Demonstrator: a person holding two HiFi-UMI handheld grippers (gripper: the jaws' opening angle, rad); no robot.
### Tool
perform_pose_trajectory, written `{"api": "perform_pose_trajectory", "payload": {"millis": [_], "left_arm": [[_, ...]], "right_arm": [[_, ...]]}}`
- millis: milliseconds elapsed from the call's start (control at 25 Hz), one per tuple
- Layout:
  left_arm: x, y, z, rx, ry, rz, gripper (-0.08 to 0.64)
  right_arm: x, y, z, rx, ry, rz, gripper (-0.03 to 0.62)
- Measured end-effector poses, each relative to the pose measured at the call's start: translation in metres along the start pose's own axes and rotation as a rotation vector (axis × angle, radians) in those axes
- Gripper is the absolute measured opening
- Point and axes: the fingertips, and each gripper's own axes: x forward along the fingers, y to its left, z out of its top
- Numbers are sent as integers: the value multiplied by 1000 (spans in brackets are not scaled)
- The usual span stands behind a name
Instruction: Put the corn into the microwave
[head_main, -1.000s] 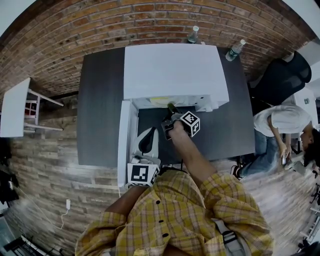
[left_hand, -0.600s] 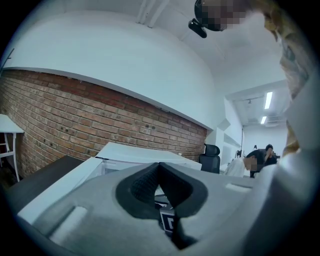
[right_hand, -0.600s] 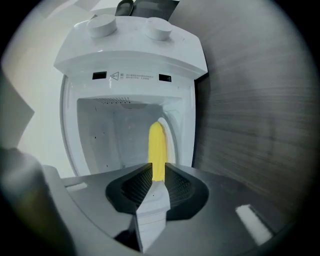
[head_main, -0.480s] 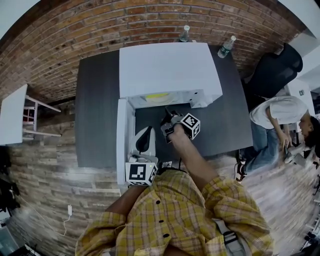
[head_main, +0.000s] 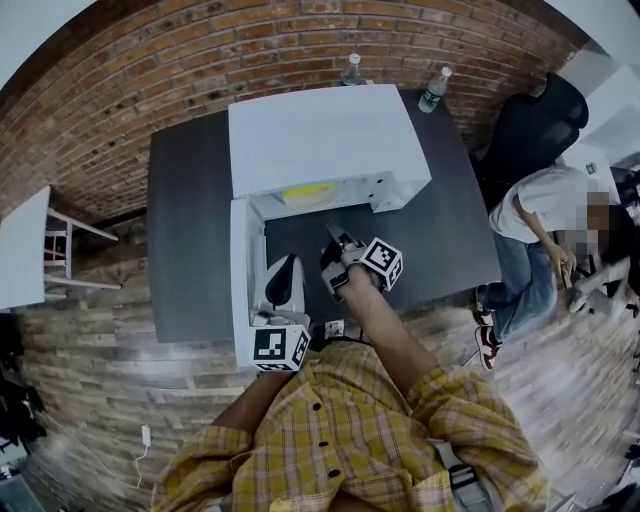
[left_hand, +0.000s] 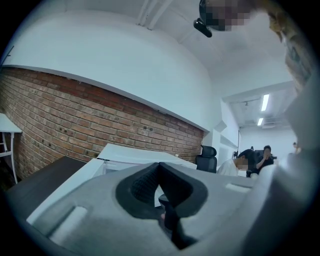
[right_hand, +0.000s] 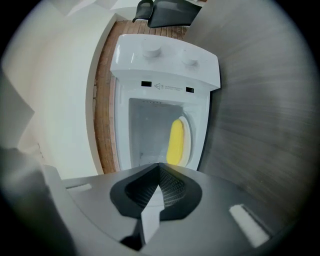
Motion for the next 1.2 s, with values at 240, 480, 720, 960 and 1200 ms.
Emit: {"api": "perform_pose_trajectory", "payload": {"millis": [240, 480, 720, 960, 1200], "left_arm": [[-10, -5, 3, 8, -3, -17, -3], [-21, -5, -2, 9, 15, -20, -3], [-30, -7, -6, 9, 33, -27, -3], [-36, -9, -5, 1, 30, -28, -3], [-45, -16, -2, 24, 24, -42, -3]], "right_arm": [[-21, 26, -16, -80, 29, 45, 2], [-44, 62, -34, -235, 55, 97, 2], [-67, 86, -52, -526, 86, 102, 2], [-88, 106, -64, -755, 81, 105, 2], [-106, 124, -75, -1023, 67, 89, 2]]}}
